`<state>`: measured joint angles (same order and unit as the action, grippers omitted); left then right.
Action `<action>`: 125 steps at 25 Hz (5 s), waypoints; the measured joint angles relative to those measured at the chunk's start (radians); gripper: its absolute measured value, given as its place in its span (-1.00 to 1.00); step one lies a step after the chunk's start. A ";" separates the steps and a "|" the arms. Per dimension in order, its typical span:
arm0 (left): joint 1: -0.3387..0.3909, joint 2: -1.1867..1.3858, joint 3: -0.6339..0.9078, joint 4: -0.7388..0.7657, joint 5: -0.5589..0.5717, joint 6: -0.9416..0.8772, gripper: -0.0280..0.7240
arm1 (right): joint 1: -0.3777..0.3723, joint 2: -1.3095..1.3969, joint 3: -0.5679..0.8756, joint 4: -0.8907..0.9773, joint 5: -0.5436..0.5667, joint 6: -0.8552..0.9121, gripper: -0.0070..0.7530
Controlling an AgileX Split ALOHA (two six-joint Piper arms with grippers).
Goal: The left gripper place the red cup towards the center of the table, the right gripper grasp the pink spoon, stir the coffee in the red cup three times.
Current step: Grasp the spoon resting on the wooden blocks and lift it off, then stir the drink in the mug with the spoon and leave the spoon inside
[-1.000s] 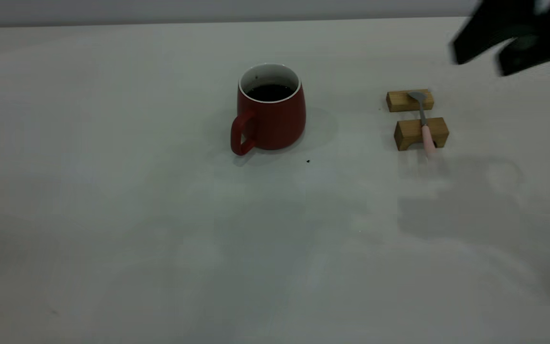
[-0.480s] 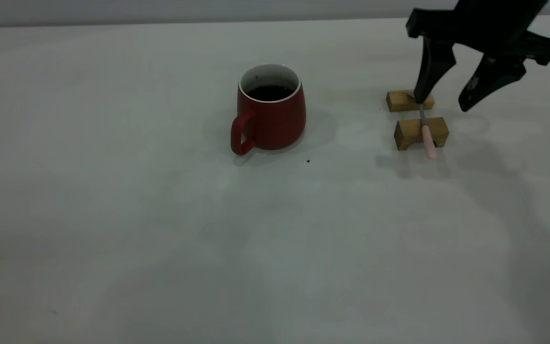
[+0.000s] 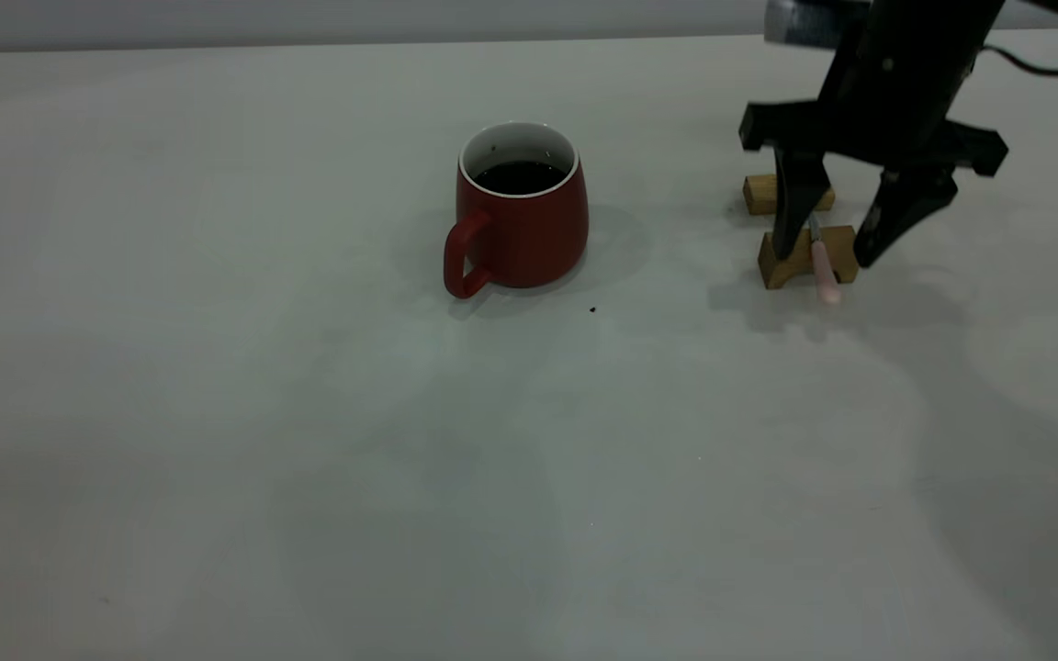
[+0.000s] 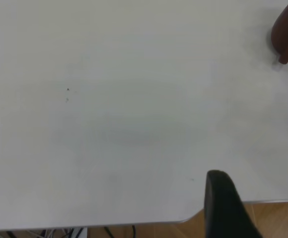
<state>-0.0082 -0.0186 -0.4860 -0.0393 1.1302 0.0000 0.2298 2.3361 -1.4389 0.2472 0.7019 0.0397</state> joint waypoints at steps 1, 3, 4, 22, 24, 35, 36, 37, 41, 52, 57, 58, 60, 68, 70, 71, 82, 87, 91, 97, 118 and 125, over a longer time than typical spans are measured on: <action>0.000 0.000 0.000 0.000 0.000 0.000 0.16 | 0.000 0.010 -0.001 -0.005 -0.004 0.001 0.53; 0.000 0.000 0.000 0.000 0.000 0.000 0.16 | 0.000 0.028 -0.008 -0.006 -0.019 0.002 0.53; 0.000 0.000 0.000 0.000 0.000 0.000 0.16 | 0.000 0.037 -0.008 -0.003 -0.030 0.002 0.53; 0.000 0.000 0.000 0.000 0.000 0.000 0.16 | 0.000 0.074 -0.045 -0.039 0.005 0.002 -0.66; 0.000 0.000 0.000 0.000 0.000 0.000 0.16 | 0.001 0.034 -0.073 -0.024 0.104 0.002 -0.66; 0.000 0.000 0.000 0.000 0.000 0.000 0.16 | 0.062 -0.067 -0.119 0.725 0.426 -0.102 -0.66; 0.000 0.000 0.000 0.000 0.000 0.000 0.16 | 0.071 -0.067 -0.119 0.810 0.423 -0.105 -0.66; 0.000 0.000 0.000 0.000 0.000 0.000 0.16 | 0.075 -0.066 -0.119 0.872 0.410 -0.103 -0.66; 0.000 0.000 0.000 0.000 0.000 0.000 0.16 | 0.100 -0.055 -0.119 1.194 0.336 -0.040 -0.66; 0.000 0.000 0.000 0.000 0.000 0.000 0.16 | 0.120 -0.026 -0.119 1.502 0.235 0.334 -0.66; 0.000 0.000 0.000 0.000 0.000 0.000 0.16 | 0.128 0.029 -0.142 1.511 0.244 0.453 -0.66; 0.000 0.000 0.000 0.000 0.000 0.000 0.16 | 0.128 0.051 -0.150 1.511 0.245 0.463 -0.66; 0.000 0.000 0.000 0.000 0.000 0.000 0.16 | 0.129 0.106 -0.163 1.512 0.240 0.473 -0.66; 0.000 0.000 0.000 0.000 0.000 0.000 0.16 | 0.098 0.217 -0.148 1.513 0.188 0.479 -0.66; 0.000 0.000 0.000 0.000 0.000 0.000 0.16 | 0.104 0.218 -0.139 1.514 0.187 0.495 -0.66; 0.000 0.000 0.000 0.000 0.000 0.000 0.16 | 0.110 0.225 -0.139 1.514 0.193 0.506 -0.66; 0.000 0.000 0.000 0.000 0.000 0.000 0.16 | 0.117 0.372 -0.378 1.513 0.284 0.460 -0.66; 0.000 0.000 0.000 0.000 0.000 0.000 0.16 | 0.070 0.367 -0.372 1.511 0.288 0.427 -0.66; 0.000 0.000 0.000 0.000 0.000 0.000 0.16 | 0.069 0.312 -0.270 1.517 0.253 0.425 -0.66; 0.000 0.000 0.000 0.000 0.000 0.000 0.16 | 0.078 0.279 -0.201 1.524 0.254 0.425 -0.66; 0.000 0.000 0.000 0.000 0.000 0.000 0.16 | 0.069 0.245 -0.155 1.518 0.265 0.406 -0.66; 0.000 0.000 0.000 0.000 0.000 0.000 0.16 | 0.123 0.323 -0.321 1.516 0.319 0.452 -0.66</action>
<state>-0.0082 -0.0186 -0.4860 -0.0393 1.1302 0.0000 0.3529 2.6596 -1.7604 1.7629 1.0206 0.4913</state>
